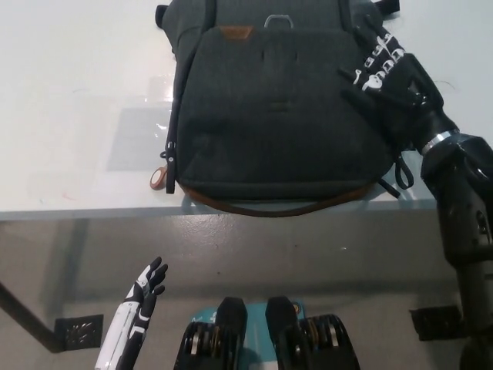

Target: A bag is kept in the middle of the table with its flap loosely closed and the robot uses its right hand to adjust it and opens it

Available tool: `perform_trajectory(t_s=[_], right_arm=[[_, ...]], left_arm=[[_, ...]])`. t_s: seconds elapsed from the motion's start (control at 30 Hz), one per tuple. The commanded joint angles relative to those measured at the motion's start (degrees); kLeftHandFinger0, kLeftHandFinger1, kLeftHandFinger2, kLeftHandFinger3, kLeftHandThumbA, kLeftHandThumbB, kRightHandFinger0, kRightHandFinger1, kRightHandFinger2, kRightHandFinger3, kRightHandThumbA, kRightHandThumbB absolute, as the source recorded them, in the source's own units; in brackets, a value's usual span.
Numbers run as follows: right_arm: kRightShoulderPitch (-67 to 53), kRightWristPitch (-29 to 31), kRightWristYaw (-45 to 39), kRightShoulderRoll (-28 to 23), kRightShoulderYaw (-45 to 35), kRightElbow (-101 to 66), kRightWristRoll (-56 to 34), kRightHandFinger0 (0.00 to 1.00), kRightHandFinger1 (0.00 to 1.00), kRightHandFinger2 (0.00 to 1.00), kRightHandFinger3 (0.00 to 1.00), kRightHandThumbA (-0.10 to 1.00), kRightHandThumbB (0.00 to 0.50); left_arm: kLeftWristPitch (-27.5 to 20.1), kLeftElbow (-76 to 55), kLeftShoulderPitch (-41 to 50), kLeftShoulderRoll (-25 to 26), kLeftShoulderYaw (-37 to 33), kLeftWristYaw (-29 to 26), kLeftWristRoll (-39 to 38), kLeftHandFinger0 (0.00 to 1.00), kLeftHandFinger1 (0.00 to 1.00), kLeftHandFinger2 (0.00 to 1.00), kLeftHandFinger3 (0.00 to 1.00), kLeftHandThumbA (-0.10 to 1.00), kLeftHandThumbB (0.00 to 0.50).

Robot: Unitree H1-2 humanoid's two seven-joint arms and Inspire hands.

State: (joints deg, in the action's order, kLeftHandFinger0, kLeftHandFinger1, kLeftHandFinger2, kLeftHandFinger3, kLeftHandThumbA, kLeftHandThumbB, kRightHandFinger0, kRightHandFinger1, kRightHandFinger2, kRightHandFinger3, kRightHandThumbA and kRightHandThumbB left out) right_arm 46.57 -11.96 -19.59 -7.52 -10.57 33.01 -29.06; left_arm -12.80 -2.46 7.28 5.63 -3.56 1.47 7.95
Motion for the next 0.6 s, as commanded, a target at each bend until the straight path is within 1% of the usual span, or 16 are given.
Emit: perform_trajectory(t_s=[0.0, 0.07, 0.1, 0.13, 0.17, 0.2, 0.23, 0.27, 0.3, 0.33, 0.37, 0.43, 0.47, 0.5, 0.53, 0.57], right_arm=[[1.0, -2.13, -6.08, -0.25, 0.45, 0.05, -2.61, 1.0, 1.0, 1.0, 1.0, 1.0, 0.414], [0.12, -1.98, -8.02, -1.3, 1.75, -1.0, -1.79, 1.0, 1.0, 1.0, 1.0, 1.0, 0.396], [-0.84, -0.83, -8.31, -2.43, 3.58, -2.7, 0.62, 1.0, 1.0, 1.0, 1.0, 1.0, 0.393], [-1.15, -0.8, -8.07, -2.85, 4.01, -3.21, 1.29, 1.0, 1.0, 1.0, 1.0, 1.0, 0.364], [-1.39, -1.34, -7.28, -2.97, 4.08, -4.18, 1.22, 0.62, 0.64, 0.63, 0.75, 0.72, 0.281], [-1.77, -2.25, -5.01, -2.88, 4.08, -6.24, 1.6, 0.12, 0.21, 0.38, 0.38, 0.4, 0.295], [-1.95, -2.44, -3.01, -2.79, 4.25, -7.47, 2.57, 0.06, 0.14, 0.41, 0.32, 0.29, 0.29], [-2.34, -3.68, 3.23, -2.64, 4.99, -10.76, 6.99, 0.0, 0.06, 0.34, 0.18, -0.07, 0.266], [-2.62, -4.79, 5.62, -2.61, 5.33, -12.59, 8.72, 0.0, 0.12, 0.51, 0.31, -0.1, 0.218], [-2.79, -5.17, 6.57, -2.47, 5.1, -13.62, 8.96, 0.0, 0.21, 0.56, 0.5, -0.1, 0.161], [-2.83, -5.22, 6.91, -2.63, 5.21, -14.41, 9.44, 0.0, 0.24, 0.56, 0.63, -0.1, 0.127], [-2.78, -5.37, 7.61, -2.81, 4.87, -15.24, 9.78, 0.0, 0.27, 0.59, 0.7, -0.1, 0.086], [-2.8, -5.52, 7.8, -3.0, 4.78, -15.57, 10.01, 0.0, 0.3, 0.61, 0.73, -0.1, 0.075], [-2.89, -5.78, 7.96, -3.07, 4.66, -15.76, 10.15, 0.0, 0.31, 0.62, 0.75, -0.1, 0.077], [-3.0, -5.92, 8.36, -3.22, 4.5, -15.99, 10.6, 0.0, 0.39, 0.68, 0.79, -0.1, 0.065], [-3.08, -5.79, 8.31, -3.35, 4.45, -16.01, 10.74, 0.0, 0.41, 0.69, 0.79, -0.1, 0.069]], left_arm=[[-1.66, -1.08, -0.85, 0.64, -0.27, 0.5, 0.17, 1.0, 1.0, 1.0, 1.0, 1.0, 0.183], [-1.1, -1.29, -1.16, 0.83, -0.29, 0.74, 0.17, 1.0, 1.0, 1.0, 1.0, 1.0, 0.189], [-0.95, -1.31, -1.26, 0.95, -0.34, 0.94, 0.02, 1.0, 1.0, 1.0, 1.0, 1.0, 0.188], [-0.76, -1.34, -1.42, 1.02, -0.29, 1.08, -0.25, 1.0, 1.0, 1.0, 1.0, 1.0, 0.192], [-0.54, -1.39, -1.64, 1.11, -0.23, 1.16, -0.29, 1.0, 1.0, 1.0, 1.0, 1.0, 0.193], [-0.39, -1.39, -1.89, 1.18, -0.17, 1.2, -0.19, 1.0, 1.0, 1.0, 1.0, 1.0, 0.195], [-0.41, -1.34, -2.02, 1.22, -0.12, 1.23, -0.21, 1.0, 1.0, 1.0, 1.0, 1.0, 0.196], [-0.3, -1.26, -2.35, 1.24, -0.14, 1.28, -0.12, 1.0, 1.0, 1.0, 1.0, 1.0, 0.201], [-0.29, -1.18, -2.44, 1.31, -0.19, 1.3, 0.07, 1.0, 1.0, 1.0, 1.0, 1.0, 0.204], [-0.07, -1.22, -2.59, 1.43, -0.25, 1.42, 0.3, 1.0, 1.0, 1.0, 1.0, 1.0, 0.209], [0.2, -1.31, -2.77, 1.41, -0.25, 1.44, 0.45, 1.0, 1.0, 1.0, 1.0, 1.0, 0.212], [0.27, -1.05, -3.22, 1.43, -0.19, 1.49, 0.44, 1.0, 1.0, 1.0, 1.0, 1.0, 0.206], [0.08, -0.82, -3.35, 1.44, -0.17, 1.49, 0.43, 1.0, 1.0, 1.0, 1.0, 1.0, 0.204], [0.08, -0.76, -3.45, 1.46, -0.17, 1.56, 0.37, 1.0, 1.0, 1.0, 1.0, 1.0, 0.204], [0.13, -0.75, -3.59, 1.48, -0.17, 1.67, 0.3, 1.0, 1.0, 1.0, 1.0, 1.0, 0.209], [0.14, -0.68, -3.74, 1.54, -0.17, 1.74, 0.31, 1.0, 1.0, 1.0, 1.0, 1.0, 0.211]])
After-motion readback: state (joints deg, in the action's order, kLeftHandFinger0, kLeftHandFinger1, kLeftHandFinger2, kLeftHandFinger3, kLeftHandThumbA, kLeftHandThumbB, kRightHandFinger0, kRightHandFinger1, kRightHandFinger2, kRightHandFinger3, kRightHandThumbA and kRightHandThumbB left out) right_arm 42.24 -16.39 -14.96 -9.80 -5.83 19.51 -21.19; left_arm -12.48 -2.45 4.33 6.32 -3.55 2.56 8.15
